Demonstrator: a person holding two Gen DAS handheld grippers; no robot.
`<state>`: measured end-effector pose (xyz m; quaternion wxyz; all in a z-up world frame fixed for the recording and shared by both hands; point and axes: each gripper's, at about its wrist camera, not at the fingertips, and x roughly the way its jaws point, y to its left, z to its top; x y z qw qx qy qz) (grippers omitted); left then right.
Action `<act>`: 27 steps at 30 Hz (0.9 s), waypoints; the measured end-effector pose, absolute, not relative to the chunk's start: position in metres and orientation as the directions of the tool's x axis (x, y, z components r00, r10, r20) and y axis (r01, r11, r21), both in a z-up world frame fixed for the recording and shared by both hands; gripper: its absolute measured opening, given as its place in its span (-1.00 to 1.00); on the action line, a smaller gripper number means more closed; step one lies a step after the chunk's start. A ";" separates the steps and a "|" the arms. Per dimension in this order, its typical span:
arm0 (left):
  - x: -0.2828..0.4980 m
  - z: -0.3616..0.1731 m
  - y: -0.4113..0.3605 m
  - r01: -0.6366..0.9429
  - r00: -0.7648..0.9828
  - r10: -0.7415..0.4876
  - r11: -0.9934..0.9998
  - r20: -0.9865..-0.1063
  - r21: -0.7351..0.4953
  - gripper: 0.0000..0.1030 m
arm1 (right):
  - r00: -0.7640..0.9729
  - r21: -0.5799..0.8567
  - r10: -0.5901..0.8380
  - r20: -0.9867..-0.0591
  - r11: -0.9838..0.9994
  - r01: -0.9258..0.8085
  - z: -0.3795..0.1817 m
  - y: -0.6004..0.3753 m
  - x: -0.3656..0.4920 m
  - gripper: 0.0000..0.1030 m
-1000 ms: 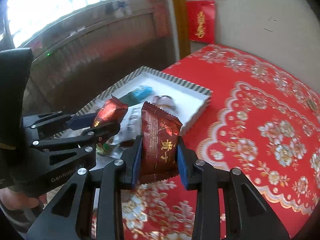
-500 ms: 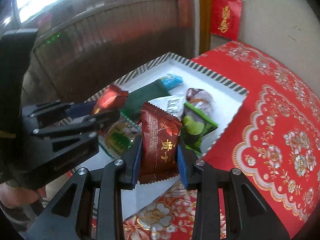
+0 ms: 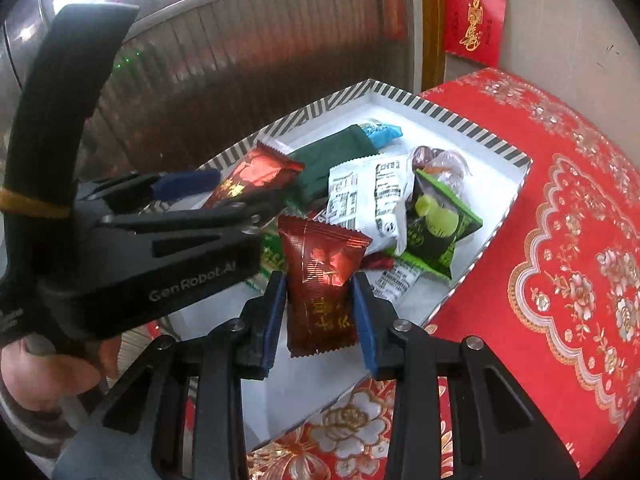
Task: Organize snacks
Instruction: 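Open both tools to drop the candies into the tray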
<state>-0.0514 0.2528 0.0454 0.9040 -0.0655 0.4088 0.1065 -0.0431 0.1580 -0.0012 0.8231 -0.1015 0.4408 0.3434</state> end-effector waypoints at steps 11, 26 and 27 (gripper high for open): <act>-0.085 0.069 0.251 -0.308 0.733 0.223 0.951 -0.643 -0.020 1.00 | 0.538 0.096 0.450 -0.713 0.822 -0.561 0.034 0.126 -0.065 0.17; -0.110 0.070 0.228 -0.356 0.762 0.289 0.935 -0.580 -0.003 1.00 | 0.730 0.021 0.301 -0.614 0.930 -0.366 0.029 0.102 -0.071 0.18; -0.111 0.070 0.229 -0.356 0.765 0.285 0.934 -0.577 -0.010 1.00 | 0.728 0.026 0.304 -0.615 0.930 -0.367 0.028 0.101 -0.071 0.18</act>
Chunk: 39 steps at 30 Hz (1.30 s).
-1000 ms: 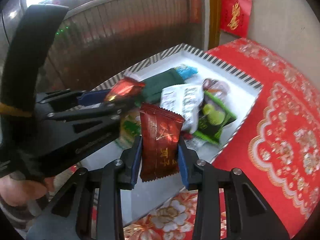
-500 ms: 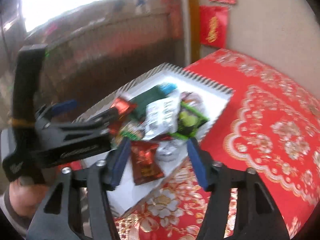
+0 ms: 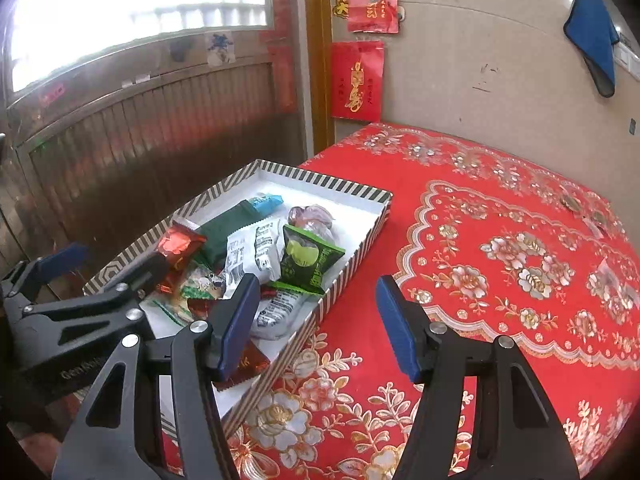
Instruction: Organize snacks
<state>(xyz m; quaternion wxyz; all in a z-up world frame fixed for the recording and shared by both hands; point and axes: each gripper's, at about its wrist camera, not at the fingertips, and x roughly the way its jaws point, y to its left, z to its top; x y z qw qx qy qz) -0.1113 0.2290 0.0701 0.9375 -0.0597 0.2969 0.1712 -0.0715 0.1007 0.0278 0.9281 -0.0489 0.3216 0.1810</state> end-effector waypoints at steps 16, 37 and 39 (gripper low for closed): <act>-0.114 0.063 0.231 -0.356 0.758 0.282 0.934 -0.588 -0.011 1.00 | 0.720 0.050 0.318 -0.617 0.929 -0.368 0.023 0.098 -0.071 0.18; -0.117 0.069 0.225 -0.331 0.790 0.276 0.944 -0.547 -0.002 1.00 | 0.706 0.062 0.325 -0.629 0.926 -0.371 0.018 0.100 -0.066 0.18; -0.116 0.070 0.222 -0.332 0.789 0.282 0.943 -0.546 0.007 1.00 | 0.711 0.062 0.321 -0.625 0.929 -0.365 0.019 0.098 -0.066 0.18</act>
